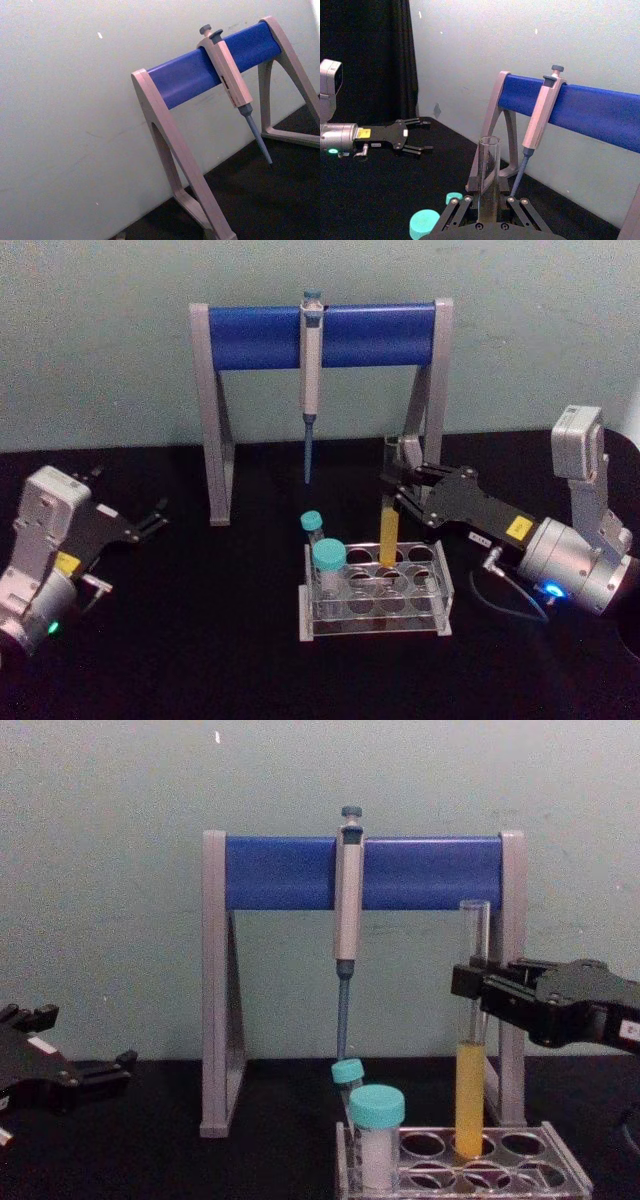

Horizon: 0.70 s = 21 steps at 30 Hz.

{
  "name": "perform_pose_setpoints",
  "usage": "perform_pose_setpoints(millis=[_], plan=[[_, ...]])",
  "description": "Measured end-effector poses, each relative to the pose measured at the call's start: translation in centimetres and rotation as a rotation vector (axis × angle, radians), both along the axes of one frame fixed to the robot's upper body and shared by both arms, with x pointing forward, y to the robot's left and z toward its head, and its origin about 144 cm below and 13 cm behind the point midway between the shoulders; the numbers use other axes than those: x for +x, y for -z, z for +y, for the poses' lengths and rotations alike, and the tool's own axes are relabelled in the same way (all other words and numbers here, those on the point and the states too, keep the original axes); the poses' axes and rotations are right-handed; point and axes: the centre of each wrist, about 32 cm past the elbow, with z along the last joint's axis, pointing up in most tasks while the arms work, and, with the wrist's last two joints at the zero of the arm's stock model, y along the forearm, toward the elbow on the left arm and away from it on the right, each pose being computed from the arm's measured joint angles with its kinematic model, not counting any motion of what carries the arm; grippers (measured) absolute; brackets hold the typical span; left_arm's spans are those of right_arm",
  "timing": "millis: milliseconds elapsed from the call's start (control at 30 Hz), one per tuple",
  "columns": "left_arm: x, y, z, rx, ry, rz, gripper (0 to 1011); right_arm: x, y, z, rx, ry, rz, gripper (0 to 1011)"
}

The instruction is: Pick up the test tube from the test tube rack, shake it, then place it back into the test tube rack.

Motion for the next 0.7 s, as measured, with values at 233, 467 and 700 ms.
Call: perform_pose_setpoints(millis=[233,467,700], plan=[[0.0,0.0,0.0,0.000,0.000,0.000,1001,0.1,0.3,0.0,-0.003,-0.001,0.009,229],[0.0,0.0,0.0,0.000,0.000,0.000,1001,0.3,0.7,0.0,-0.011,0.000,0.025,229],[0.0,0.0,0.0,0.000,0.000,0.000,1001,0.6,1.2,0.0,-0.018,0.001,0.042,229]])
